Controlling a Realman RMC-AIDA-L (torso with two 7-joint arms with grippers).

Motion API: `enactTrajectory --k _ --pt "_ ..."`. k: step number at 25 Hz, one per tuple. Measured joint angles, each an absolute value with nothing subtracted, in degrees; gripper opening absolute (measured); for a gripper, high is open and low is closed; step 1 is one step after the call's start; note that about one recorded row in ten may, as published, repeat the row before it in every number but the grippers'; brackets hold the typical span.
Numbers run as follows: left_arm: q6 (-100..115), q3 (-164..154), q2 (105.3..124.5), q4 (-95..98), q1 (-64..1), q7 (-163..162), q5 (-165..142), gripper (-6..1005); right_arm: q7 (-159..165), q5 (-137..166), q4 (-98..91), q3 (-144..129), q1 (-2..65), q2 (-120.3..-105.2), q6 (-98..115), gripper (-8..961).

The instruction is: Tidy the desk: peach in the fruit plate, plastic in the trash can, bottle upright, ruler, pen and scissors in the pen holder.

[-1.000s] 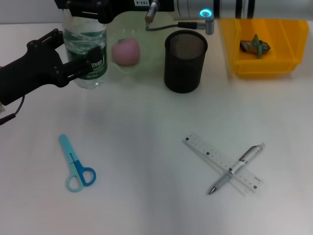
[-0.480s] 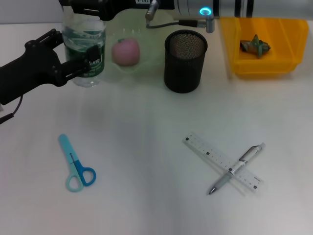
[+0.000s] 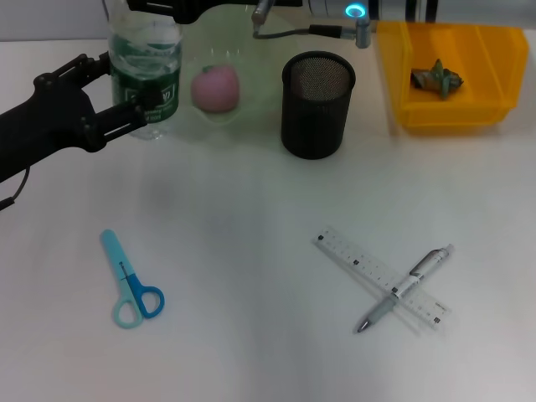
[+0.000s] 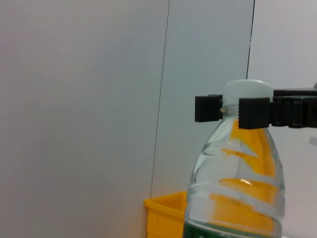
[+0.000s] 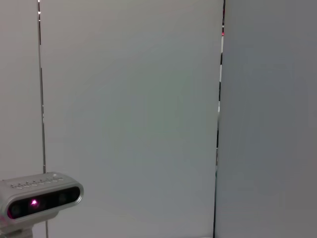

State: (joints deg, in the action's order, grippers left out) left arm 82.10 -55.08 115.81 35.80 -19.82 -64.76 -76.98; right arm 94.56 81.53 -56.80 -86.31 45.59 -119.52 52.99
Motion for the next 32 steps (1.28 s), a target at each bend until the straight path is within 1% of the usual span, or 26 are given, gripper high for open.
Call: enactTrajectory --k 6,24,32 --pt "81.8 -55.1 115.22 35.4 -19.6 -64.7 -77.2 791 94.4 81.5 -58.0 -86.3 45.6 -119.52 53.0 443" --pt "81.7 -53.1 114.95 36.0 -18.0 -64.7 -77.2 791 94.5 81.5 -59.3 -85.7 44.7 -119.53 52.7 442" --pt "81.8 -53.0 115.13 36.2 -17.6 -64.7 -77.2 791 94.6 81.4 -56.4 -86.5 45.5 -119.7 49.1 442"
